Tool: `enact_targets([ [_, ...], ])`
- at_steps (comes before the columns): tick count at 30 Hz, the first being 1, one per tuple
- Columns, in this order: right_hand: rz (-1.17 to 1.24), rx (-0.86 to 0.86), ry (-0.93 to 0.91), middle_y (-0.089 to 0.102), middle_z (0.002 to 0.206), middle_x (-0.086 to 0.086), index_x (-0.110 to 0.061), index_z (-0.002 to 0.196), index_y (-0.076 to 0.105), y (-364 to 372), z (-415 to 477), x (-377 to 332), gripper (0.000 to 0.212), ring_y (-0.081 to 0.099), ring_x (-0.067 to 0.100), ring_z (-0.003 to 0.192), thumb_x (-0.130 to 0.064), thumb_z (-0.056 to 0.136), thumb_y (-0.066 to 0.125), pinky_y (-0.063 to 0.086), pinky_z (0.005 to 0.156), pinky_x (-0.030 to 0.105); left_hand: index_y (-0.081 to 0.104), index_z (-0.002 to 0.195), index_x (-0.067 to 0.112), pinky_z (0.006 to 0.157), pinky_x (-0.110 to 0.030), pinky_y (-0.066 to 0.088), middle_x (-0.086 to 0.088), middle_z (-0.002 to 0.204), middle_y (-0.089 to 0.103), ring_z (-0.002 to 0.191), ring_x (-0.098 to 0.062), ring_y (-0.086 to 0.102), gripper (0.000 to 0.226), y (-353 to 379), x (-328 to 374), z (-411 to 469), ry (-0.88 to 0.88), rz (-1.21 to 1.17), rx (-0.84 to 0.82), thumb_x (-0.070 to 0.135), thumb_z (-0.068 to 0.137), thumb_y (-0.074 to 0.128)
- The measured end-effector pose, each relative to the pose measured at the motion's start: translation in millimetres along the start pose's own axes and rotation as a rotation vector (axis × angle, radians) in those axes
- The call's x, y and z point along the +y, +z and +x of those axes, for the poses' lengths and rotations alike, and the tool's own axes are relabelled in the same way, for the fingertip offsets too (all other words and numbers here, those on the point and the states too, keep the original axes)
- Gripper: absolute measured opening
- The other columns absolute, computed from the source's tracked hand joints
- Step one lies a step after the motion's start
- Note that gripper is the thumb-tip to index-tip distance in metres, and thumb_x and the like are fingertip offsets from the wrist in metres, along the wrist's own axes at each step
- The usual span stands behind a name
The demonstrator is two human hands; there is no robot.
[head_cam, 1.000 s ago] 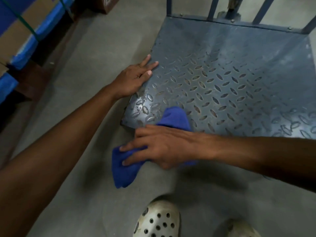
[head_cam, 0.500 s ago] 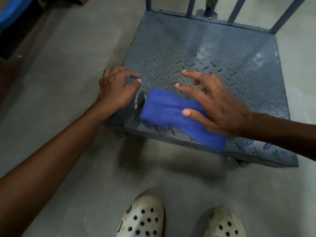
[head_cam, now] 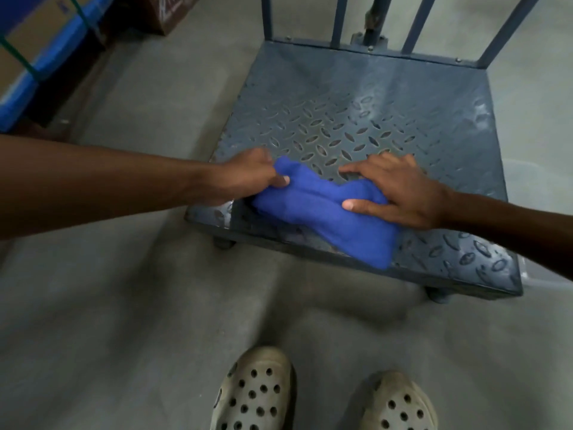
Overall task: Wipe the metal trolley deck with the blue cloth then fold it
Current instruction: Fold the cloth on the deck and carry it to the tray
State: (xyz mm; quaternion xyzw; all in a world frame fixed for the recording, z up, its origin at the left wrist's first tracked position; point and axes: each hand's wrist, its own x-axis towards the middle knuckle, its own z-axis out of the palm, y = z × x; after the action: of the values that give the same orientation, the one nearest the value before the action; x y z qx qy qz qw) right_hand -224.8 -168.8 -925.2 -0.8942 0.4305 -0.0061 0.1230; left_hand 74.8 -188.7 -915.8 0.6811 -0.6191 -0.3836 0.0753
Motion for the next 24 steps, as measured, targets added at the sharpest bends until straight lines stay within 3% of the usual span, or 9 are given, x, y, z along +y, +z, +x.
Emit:
enact_targets([
  [4, 0.292, 0.052, 0.105, 0.069, 0.134, 0.006, -0.014, 0.144, 0.055, -12, 15, 0, 0.065, 0.066, 0.029, 0.119, -0.052, 0.092, 0.060, 0.042, 0.095, 0.029, 0.049, 0.082, 0.025, 0.068, -0.037, 0.051, -0.007, 0.086, 0.061, 0.079, -0.022, 0.058, 0.033, -31, -11, 6, 0.055, -0.277, 0.200, 0.037, 0.078, 0.079],
  [7, 0.258, 0.202, 0.216, 0.063, 0.135, 0.014, -0.011, 0.142, 0.057, 4, 13, -4, 0.072, 0.058, 0.040, 0.124, -0.058, 0.087, 0.057, 0.043, 0.105, 0.041, 0.046, 0.087, 0.031, 0.054, -0.037, 0.054, -0.006, 0.089, 0.064, 0.070, -0.027, 0.063, 0.034, -34, -16, 1, 0.090, -0.226, 0.293, 0.048, 0.083, 0.075],
  [9, 0.155, 0.284, 0.296, 0.055, 0.136, 0.016, -0.018, 0.146, 0.055, 12, -2, -17, 0.078, 0.051, 0.042, 0.124, -0.066, 0.085, 0.049, 0.044, 0.102, 0.056, 0.046, 0.092, 0.032, 0.077, -0.044, 0.058, 0.001, 0.093, 0.064, 0.090, -0.024, 0.066, 0.042, -29, -15, -2, 0.080, -0.194, 0.296, 0.052, 0.078, 0.079],
  [11, 0.082, 0.365, 0.281, 0.049, 0.136, 0.013, -0.023, 0.145, 0.054, 11, -15, -34, 0.070, 0.048, 0.039, 0.123, -0.065, 0.089, 0.048, 0.041, 0.096, 0.053, 0.046, 0.106, 0.030, 0.096, -0.049, 0.056, 0.001, 0.100, 0.064, 0.099, -0.023, 0.066, 0.054, -25, -15, -7, 0.074, -0.204, 0.254, 0.051, 0.073, 0.083],
  [15, -0.013, 0.452, 0.230, 0.048, 0.137, 0.010, -0.027, 0.136, 0.061, 6, -25, -54, 0.058, 0.047, 0.036, 0.122, -0.066, 0.095, 0.048, 0.038, 0.097, 0.052, 0.043, 0.139, 0.019, 0.101, -0.048, 0.051, -0.006, 0.112, 0.057, 0.106, -0.026, 0.058, 0.066, -18, -27, -31, 0.297, 0.042, 0.279, 0.038, 0.086, 0.077],
  [18, -0.010, 0.311, 0.256, 0.046, 0.146, 0.007, -0.029, 0.147, 0.055, 2, -20, -53, 0.078, 0.044, 0.034, 0.131, -0.080, 0.091, 0.037, 0.034, 0.103, 0.051, 0.051, 0.146, 0.013, 0.115, -0.039, 0.036, -0.013, 0.136, 0.058, 0.129, -0.033, 0.052, 0.058, -13, -33, -42, 0.627, 0.258, 0.344, 0.041, 0.097, 0.060],
  [20, -0.059, 0.051, 0.233, 0.031, 0.165, 0.003, -0.031, 0.164, 0.030, -1, -21, -46, 0.103, 0.030, 0.029, 0.151, -0.092, 0.082, 0.019, 0.026, 0.116, 0.055, 0.048, 0.155, 0.010, 0.125, -0.037, 0.027, -0.014, 0.158, 0.049, 0.148, -0.031, 0.043, 0.059, -6, -31, -37, 0.790, 0.405, 0.292, 0.043, 0.106, 0.050],
  [22, -0.108, -0.133, 0.213, 0.007, 0.178, -0.003, -0.033, 0.170, 0.000, 3, -28, -31, 0.115, 0.008, 0.020, 0.164, -0.099, 0.075, 0.005, 0.013, 0.126, 0.057, 0.031, 0.166, 0.012, 0.133, -0.042, 0.016, -0.010, 0.174, 0.027, 0.163, -0.025, 0.021, 0.069, 11, -30, -28, 0.827, 0.539, 0.153, 0.051, 0.109, 0.036],
  [24, -0.101, -0.156, 0.256, -0.007, 0.179, -0.006, -0.034, 0.169, -0.011, 1, -36, -20, 0.119, -0.005, 0.017, 0.166, -0.102, 0.071, -0.003, 0.006, 0.130, 0.060, 0.013, 0.170, 0.015, 0.135, -0.045, 0.005, -0.005, 0.178, 0.009, 0.166, -0.022, 0.003, 0.078, 29, -27, -23, 0.798, 0.623, 0.086, 0.060, 0.108, 0.024],
])
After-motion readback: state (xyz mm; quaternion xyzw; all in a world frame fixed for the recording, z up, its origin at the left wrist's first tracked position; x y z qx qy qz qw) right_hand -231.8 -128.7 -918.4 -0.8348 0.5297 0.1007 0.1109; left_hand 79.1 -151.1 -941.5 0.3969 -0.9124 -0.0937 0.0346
